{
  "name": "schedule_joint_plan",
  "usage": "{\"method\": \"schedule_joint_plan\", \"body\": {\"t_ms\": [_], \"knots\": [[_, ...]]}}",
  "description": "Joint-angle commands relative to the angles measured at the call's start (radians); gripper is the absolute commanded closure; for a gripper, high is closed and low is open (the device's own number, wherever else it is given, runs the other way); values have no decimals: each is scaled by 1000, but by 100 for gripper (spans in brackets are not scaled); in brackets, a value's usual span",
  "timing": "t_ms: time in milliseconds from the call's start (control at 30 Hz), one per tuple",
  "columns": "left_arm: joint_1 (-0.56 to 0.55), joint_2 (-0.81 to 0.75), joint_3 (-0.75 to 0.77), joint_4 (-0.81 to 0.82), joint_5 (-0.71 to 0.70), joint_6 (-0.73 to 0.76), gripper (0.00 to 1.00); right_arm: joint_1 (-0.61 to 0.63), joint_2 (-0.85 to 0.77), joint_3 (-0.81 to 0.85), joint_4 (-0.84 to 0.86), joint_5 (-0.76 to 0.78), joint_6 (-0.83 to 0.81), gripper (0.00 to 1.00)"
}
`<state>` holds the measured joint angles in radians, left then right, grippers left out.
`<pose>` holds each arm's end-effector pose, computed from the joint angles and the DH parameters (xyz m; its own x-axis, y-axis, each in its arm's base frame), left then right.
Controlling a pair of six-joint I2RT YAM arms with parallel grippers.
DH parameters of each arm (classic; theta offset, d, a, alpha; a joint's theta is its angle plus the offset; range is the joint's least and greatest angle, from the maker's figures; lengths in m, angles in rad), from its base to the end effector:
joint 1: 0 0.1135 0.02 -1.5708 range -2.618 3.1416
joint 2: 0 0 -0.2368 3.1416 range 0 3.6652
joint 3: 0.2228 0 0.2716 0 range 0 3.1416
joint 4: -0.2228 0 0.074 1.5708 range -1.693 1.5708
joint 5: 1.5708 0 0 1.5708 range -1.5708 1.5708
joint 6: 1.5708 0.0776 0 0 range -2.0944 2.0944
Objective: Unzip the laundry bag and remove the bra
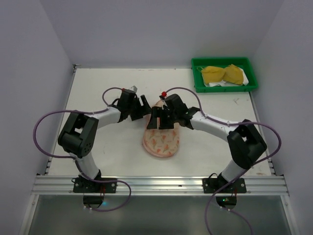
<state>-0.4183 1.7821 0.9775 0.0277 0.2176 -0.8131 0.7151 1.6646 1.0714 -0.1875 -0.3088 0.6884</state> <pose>0.3618 -0.1792 0.0908 -0.8306 -0.4070 -0.3801 -0.0961 0.7771 -0.6220 0.2869 0.2804 0.1468 -0.9108 0.0107 -0.4128 -0.2707 0.7393 0.6165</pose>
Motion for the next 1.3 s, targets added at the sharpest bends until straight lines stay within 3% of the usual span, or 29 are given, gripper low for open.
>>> {"method": "schedule_joint_plan", "body": {"t_ms": [0,133,400,533,767,1000,1167,1267], "knots": [[24,-110,13,-66,-82,51,18,1,-141,82,-65,105,-99,17],[96,-189,9,-147,-121,89,9,-16,-238,122,-153,236,-165,2],[239,-422,-14,-294,-211,211,4,-167,-445,125,-291,506,-245,1],[260,-567,21,-377,-320,291,0,-246,-627,113,-348,669,-274,1],[266,-805,110,-500,-506,405,0,-259,-926,58,-353,939,-351,1],[266,-1022,220,-546,-576,483,0,-258,-1112,24,-262,953,-515,1],[265,-1087,251,-568,-716,513,0,-259,-1171,38,-237,973,-540,1],[265,-1109,244,-558,-724,506,0,-259,-1210,26,-216,976,-559,1]]}}
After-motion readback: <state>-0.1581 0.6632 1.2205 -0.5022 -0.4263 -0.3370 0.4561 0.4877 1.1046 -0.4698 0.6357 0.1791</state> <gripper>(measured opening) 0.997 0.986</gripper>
